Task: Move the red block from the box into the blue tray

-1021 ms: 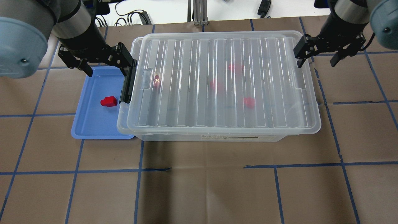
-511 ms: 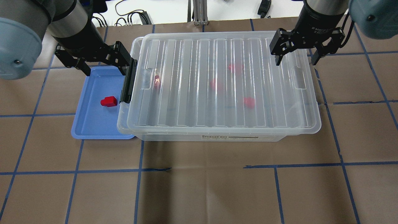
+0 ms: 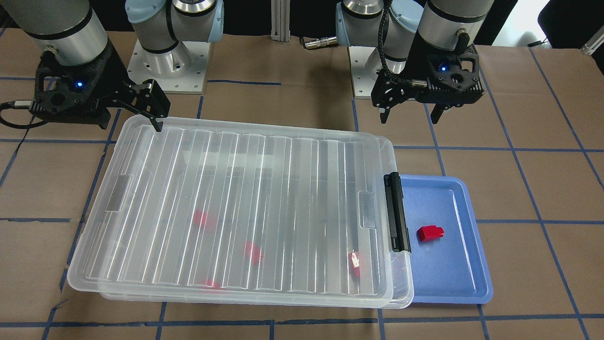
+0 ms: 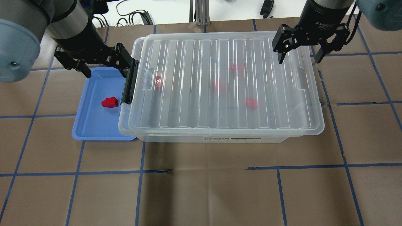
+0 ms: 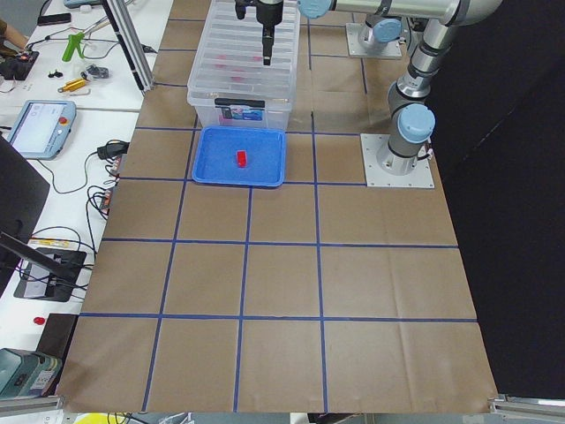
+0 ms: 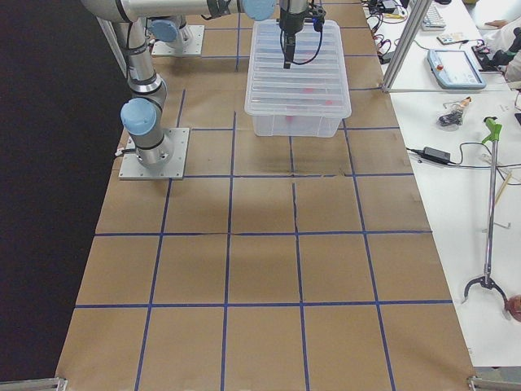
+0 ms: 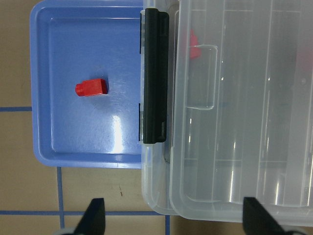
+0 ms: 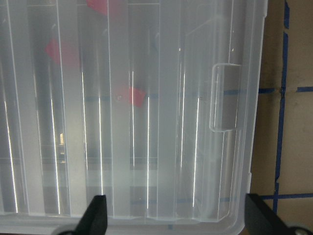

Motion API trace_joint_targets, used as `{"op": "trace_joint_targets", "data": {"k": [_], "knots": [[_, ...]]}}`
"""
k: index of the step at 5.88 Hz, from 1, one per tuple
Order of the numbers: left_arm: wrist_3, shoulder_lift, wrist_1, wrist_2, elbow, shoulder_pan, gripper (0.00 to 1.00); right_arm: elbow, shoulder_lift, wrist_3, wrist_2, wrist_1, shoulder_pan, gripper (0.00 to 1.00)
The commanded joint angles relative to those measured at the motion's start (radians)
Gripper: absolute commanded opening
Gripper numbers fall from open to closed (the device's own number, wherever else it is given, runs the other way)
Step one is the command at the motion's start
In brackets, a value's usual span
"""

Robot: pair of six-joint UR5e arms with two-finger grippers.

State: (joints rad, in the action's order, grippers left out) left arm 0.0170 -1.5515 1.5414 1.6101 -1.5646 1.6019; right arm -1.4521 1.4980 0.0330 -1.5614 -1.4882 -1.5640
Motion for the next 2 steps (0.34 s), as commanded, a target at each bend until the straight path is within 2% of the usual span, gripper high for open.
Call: {"op": "trace_joint_targets", "data": {"k": [1,2], "knots": [[0.000,-0.002,-0.001,-0.004,0.000,0.000,0.98,-0.004,0.001,-0.001,-0.003,0.002,0.001,1.00],[0.000,-0.002,-0.001,-0.004,-0.002,0.000,0.98,-0.004,0.001,-0.001,-0.003,0.003,0.001,1.00]]}}
